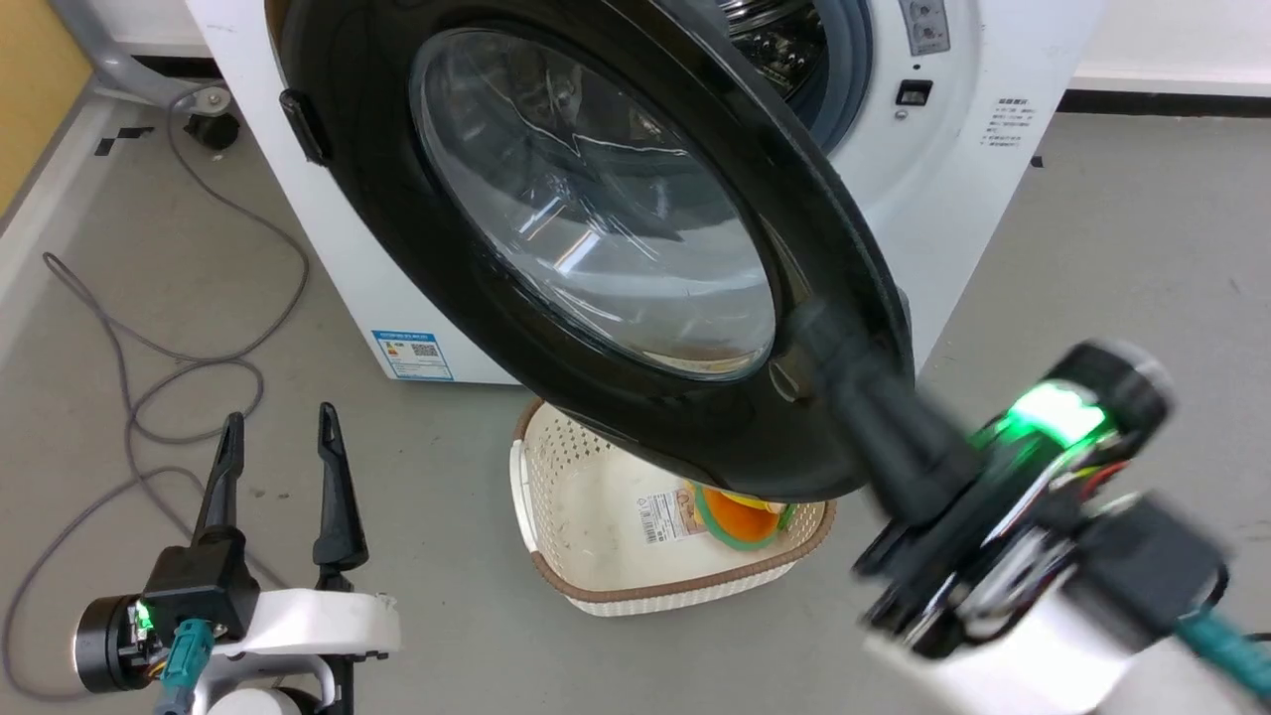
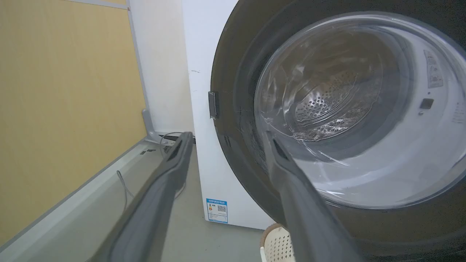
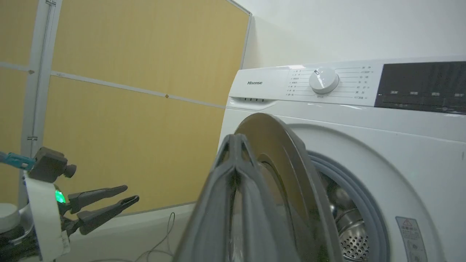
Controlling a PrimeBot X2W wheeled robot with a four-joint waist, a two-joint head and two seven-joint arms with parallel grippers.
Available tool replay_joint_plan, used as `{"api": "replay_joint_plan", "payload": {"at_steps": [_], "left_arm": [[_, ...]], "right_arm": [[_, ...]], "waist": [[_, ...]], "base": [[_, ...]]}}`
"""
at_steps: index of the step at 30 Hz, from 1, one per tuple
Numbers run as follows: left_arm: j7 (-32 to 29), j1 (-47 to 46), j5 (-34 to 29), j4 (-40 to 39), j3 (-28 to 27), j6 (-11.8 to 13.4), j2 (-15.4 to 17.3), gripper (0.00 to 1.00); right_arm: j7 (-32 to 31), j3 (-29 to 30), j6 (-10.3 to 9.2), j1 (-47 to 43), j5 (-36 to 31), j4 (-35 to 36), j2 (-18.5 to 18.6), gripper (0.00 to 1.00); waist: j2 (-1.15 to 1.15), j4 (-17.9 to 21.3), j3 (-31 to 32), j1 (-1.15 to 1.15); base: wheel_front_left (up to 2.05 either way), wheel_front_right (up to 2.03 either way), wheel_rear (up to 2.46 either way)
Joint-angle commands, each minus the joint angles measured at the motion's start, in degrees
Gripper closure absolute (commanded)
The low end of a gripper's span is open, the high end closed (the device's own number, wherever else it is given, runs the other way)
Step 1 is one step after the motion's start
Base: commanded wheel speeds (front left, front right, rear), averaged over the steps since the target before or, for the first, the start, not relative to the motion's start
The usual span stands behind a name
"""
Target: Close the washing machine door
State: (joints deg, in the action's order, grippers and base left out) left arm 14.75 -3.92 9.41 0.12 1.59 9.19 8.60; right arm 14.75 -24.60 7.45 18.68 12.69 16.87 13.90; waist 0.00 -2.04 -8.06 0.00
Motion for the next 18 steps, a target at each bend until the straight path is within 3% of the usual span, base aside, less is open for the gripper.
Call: {"api": "replay_joint_plan", "payload": {"at_steps": [1,9,18], "left_arm": [[0.2,0.5,-0.6,0.2,-0.4,-0.6,-0.5,0.0],[0.2,-0.3,-2.3,0.2,-2.2,-3.6,-2.6,0.0],[0.2,-1.4,-3.6,0.0,-2.9,-6.0,-4.1,0.0]], "right_arm": [[0.2,-1.8,0.03,-0.8,-0.2,-0.7,1.4,1.0],[0.2,-8.4,0.03,-4.1,-1.3,-7.0,5.3,1.0],[0.2,-2.9,0.03,-4.8,-0.9,-15.4,4.8,1.0]], "waist": [[0.0,0.2,0.0,0.0],[0.0,1.5,-0.9,0.0],[0.0,3.4,-3.0,0.0]], "base": [[0.0,0.0,0.0],[0.0,0.0,0.0],[0.0,0.0,0.0]]}}
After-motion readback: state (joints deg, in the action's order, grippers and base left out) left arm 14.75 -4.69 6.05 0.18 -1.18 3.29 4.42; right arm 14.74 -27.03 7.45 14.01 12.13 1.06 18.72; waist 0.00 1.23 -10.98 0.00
